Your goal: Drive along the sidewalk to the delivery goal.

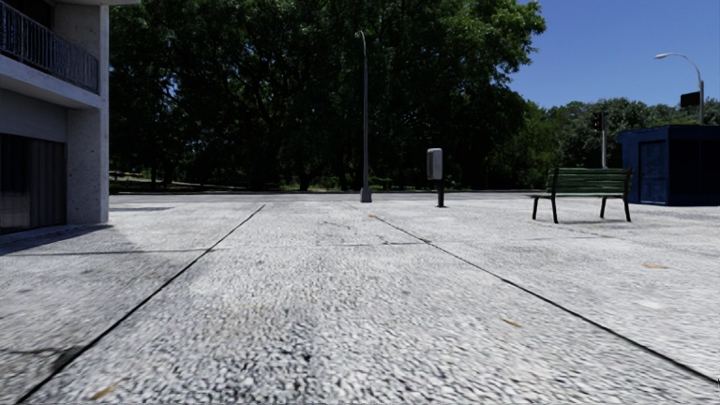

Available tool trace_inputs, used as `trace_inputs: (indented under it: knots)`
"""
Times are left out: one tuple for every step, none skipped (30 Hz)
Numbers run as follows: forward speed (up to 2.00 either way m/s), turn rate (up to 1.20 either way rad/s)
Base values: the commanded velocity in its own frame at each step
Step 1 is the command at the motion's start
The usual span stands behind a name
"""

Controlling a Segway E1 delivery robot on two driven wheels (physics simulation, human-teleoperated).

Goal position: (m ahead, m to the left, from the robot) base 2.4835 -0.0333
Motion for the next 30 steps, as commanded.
trace_inputs:
  knots:
    - [2.0,0.13]
    - [2.0,0.16]
    - [2.0,0.16]
    - [2.0,0.19]
    - [2.0,0.23]
    - [2.0,0.25]
    - [1.98,0.25]
    - [1.97,0.25]
    - [1.96,0.25]
    - [1.96,0.25]
    - [1.94,0.25]
    - [1.92,0.26]
    - [1.9,0.26]
    - [1.87,0.27]
    - [1.84,0.27]
    - [1.84,0.27]
    - [1.83,0.27]
    - [1.82,0.27]
    - [1.81,0.27]
    - [1.8,0.27]
    - [1.78,0.27]
    - [1.76,0.27]
    - [1.7,0.27]
    - [1.7,0.27]
    - [1.66,0.27]
    - [1.65,0.27]
    - [1.65,0.27]
    - [1.65,0.27]
    - [1.65,0.27]
    - [1.65,0.27]
